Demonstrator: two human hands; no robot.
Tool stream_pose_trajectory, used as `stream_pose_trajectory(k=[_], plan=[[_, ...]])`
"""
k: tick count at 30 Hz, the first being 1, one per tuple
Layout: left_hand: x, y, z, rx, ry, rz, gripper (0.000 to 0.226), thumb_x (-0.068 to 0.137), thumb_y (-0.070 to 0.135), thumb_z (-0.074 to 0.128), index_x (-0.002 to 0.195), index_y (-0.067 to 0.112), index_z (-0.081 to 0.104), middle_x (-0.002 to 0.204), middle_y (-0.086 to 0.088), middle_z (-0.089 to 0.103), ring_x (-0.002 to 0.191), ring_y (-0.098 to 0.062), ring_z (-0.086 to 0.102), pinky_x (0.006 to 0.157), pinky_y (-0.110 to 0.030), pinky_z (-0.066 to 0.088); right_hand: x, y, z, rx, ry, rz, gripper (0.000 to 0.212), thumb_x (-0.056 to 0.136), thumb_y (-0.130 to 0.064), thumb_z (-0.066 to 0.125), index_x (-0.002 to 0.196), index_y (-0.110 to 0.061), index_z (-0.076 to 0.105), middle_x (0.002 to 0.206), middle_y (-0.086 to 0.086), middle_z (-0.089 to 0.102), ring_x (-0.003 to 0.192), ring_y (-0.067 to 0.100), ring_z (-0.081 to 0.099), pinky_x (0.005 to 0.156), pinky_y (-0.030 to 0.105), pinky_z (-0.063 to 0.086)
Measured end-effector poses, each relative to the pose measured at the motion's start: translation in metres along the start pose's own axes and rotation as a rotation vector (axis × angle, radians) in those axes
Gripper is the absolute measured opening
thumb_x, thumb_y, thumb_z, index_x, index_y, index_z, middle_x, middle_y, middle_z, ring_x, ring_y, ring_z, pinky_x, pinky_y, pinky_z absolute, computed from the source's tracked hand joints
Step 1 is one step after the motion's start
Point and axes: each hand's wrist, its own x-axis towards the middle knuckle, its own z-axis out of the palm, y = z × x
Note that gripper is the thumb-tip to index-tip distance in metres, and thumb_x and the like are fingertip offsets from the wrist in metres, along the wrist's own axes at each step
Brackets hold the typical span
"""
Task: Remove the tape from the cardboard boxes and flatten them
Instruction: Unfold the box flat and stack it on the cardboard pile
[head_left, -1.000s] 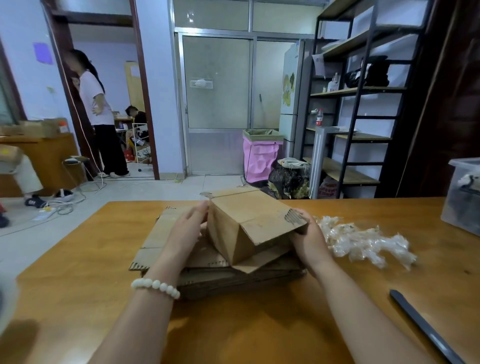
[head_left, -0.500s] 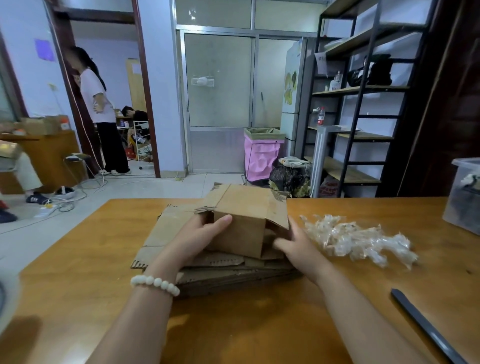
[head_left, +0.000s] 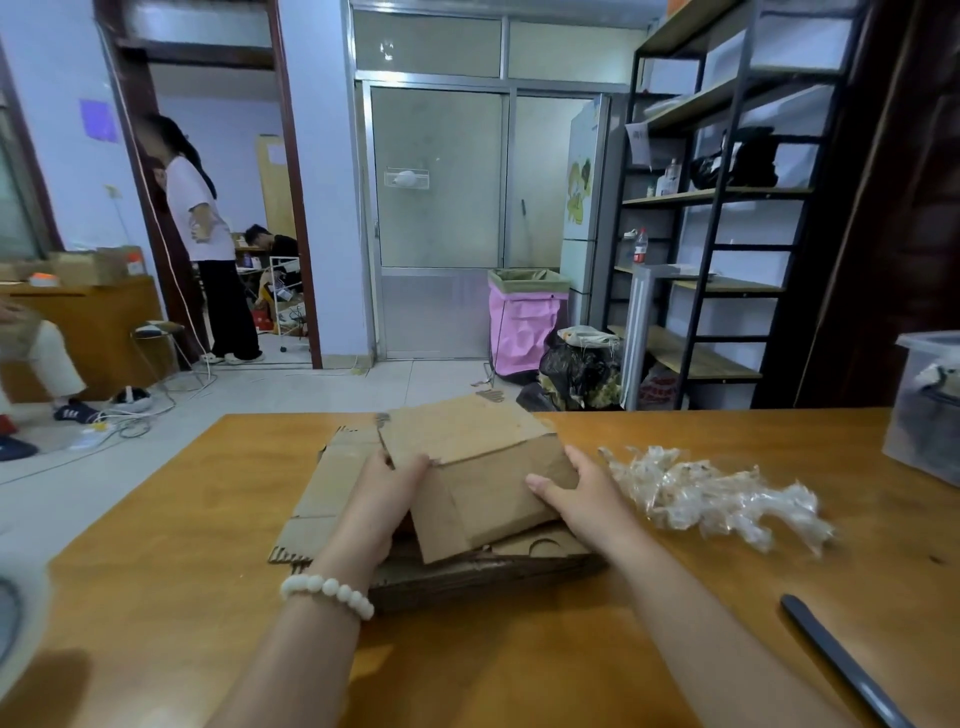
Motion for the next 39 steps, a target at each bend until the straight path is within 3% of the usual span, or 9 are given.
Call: stream_pose_trajectory(k=[5, 9, 13, 17, 20, 22, 29, 33, 39], plan=[[-0.008, -0.001, 0.016, -0.558, 0.018, -0.286, 0.009, 0.096, -0.002, 0.048, 0.098, 0.001, 0.056, 0.094, -0.016, 0.063, 0.083, -0.024, 0.062, 0.052, -0.028, 0.053, 0.019, -0.021, 0.009, -0.438, 0.196, 0.024, 0.084, 0.087, -0.052, 0.058, 0.151, -0.026, 0.01, 0.148, 0.01, 0.018, 0.135, 0.029, 0.019, 0.11, 0.045, 0.029], [-0.029, 0.012, 0.039, -0.788, -0.068, -0.403, 0.016, 0.099, -0.005, 0.04, 0.103, -0.006, 0.055, 0.099, -0.023, 0.061, 0.107, -0.034, 0.059, 0.091, -0.044, 0.052, 0.03, -0.042, 0.034, -0.48, -0.024, -0.011, 0.061, 0.092, -0.056, 0.046, 0.145, -0.031, 0.03, 0.152, 0.007, 0.021, 0.14, 0.032, 0.021, 0.112, 0.048, 0.026], [-0.039, 0.025, 0.015, -0.158, -0.433, -0.331, 0.024, 0.104, 0.02, 0.042, 0.108, 0.004, 0.06, 0.103, -0.019, 0.072, 0.092, -0.026, 0.071, 0.071, -0.031, 0.059, 0.036, -0.045, 0.036, -0.479, -0.226, -0.007, 0.053, 0.094, -0.052, 0.043, 0.144, -0.034, 0.037, 0.154, 0.004, 0.027, 0.136, 0.03, 0.033, 0.11, 0.043, 0.031], [-0.01, 0.034, -0.032, 0.512, -0.14, 0.006, 0.029, 0.102, 0.028, 0.047, 0.088, 0.008, 0.063, 0.063, 0.001, 0.069, 0.054, -0.012, 0.061, 0.054, -0.025, 0.048, 0.035, -0.043, 0.026, -0.594, -0.373, -0.07, 0.052, 0.097, -0.046, 0.045, 0.145, -0.03, 0.035, 0.156, 0.002, 0.02, 0.141, 0.027, 0.024, 0.111, 0.043, 0.026], [0.032, 0.032, -0.055, 0.769, 0.174, 0.115, 0.042, 0.097, 0.039, 0.054, 0.124, 0.006, 0.054, 0.109, -0.008, 0.065, 0.097, -0.023, 0.061, 0.08, -0.035, 0.048, 0.034, -0.043, 0.024, -0.592, -0.441, -0.109, 0.055, 0.097, -0.043, 0.047, 0.148, -0.031, 0.03, 0.16, -0.001, 0.01, 0.146, 0.022, 0.01, 0.116, 0.045, 0.015], [0.052, 0.015, -0.063, 0.857, 0.103, -0.159, 0.084, 0.089, 0.052, 0.062, 0.148, 0.004, 0.025, 0.146, -0.017, 0.04, 0.13, -0.035, 0.043, 0.103, -0.043, 0.041, 0.036, -0.039, 0.023, -0.546, -0.424, -0.078, 0.067, 0.093, -0.047, 0.053, 0.15, -0.03, 0.024, 0.16, -0.001, 0.009, 0.146, 0.022, 0.01, 0.116, 0.044, 0.016], [0.058, 0.006, -0.078, 0.775, -0.148, -0.368, 0.092, 0.075, 0.071, 0.064, 0.136, 0.004, 0.049, 0.137, -0.015, 0.053, 0.121, -0.033, 0.052, 0.104, -0.04, 0.043, 0.04, -0.016, 0.017, -0.435, -0.267, 0.358, 0.13, 0.063, -0.081, 0.06, 0.152, -0.014, -0.008, 0.159, 0.015, -0.009, 0.145, 0.038, 0.006, 0.117, 0.051, 0.016], [0.061, 0.0, -0.087, 0.594, -0.194, -0.486, 0.115, 0.027, 0.077, 0.082, 0.112, 0.002, 0.062, 0.103, -0.015, 0.072, 0.095, -0.031, 0.069, 0.084, -0.038, 0.056, 0.045, -0.016, 0.008, -0.401, -0.32, 0.416, 0.128, 0.056, -0.088, 0.054, 0.15, -0.009, 0.019, 0.157, 0.013, 0.018, 0.139, 0.035, 0.029, 0.113, 0.044, 0.029], [0.047, 0.001, -0.079, 0.265, -0.139, -0.445, 0.045, 0.078, 0.037, 0.078, 0.1, 0.002, 0.062, 0.071, -0.015, 0.073, 0.052, -0.025, 0.069, 0.042, -0.028, 0.051, 0.045, -0.014, 0.003, -0.242, -0.293, 0.437, 0.138, 0.05, -0.08, 0.065, 0.152, -0.011, 0.006, 0.158, 0.014, 0.015, 0.14, 0.036, 0.024, 0.114, 0.047, 0.026]])
